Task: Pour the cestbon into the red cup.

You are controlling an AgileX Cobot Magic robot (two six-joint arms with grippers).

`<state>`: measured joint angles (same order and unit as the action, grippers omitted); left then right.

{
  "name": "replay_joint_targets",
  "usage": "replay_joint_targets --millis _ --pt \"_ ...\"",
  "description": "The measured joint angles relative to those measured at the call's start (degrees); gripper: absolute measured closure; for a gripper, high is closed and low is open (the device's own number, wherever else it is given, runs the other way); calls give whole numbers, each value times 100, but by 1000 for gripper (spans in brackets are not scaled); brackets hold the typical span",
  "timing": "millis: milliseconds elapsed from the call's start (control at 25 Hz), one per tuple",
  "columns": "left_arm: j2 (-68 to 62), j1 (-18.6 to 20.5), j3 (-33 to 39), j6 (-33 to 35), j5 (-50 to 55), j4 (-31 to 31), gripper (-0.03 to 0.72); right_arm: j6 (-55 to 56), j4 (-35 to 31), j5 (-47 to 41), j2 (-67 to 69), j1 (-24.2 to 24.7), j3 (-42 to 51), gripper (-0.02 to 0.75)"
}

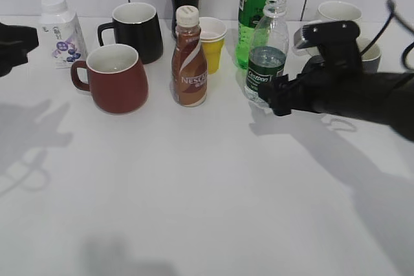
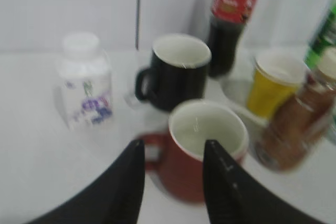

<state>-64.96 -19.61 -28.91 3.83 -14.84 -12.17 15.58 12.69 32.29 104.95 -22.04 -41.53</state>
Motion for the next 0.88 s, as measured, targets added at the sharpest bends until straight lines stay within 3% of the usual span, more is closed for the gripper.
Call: replay_joint_targets --millis 240,520,640,880 --pt "456 0 -834 0 3150 45 400 972 904 -1701 -975 0 14 97" --pt "546 0 -1633 0 7016 45 400 1162 968 -4562 -2385 -154 14 190" --pt "755 0 -1646 0 7942 45 400 527 531 -5838 -2937 -300 14 232" --pt "1925 0 -1615 0 8416 57 400 -1095 -1269 -7585 -3996 -334 25 288"
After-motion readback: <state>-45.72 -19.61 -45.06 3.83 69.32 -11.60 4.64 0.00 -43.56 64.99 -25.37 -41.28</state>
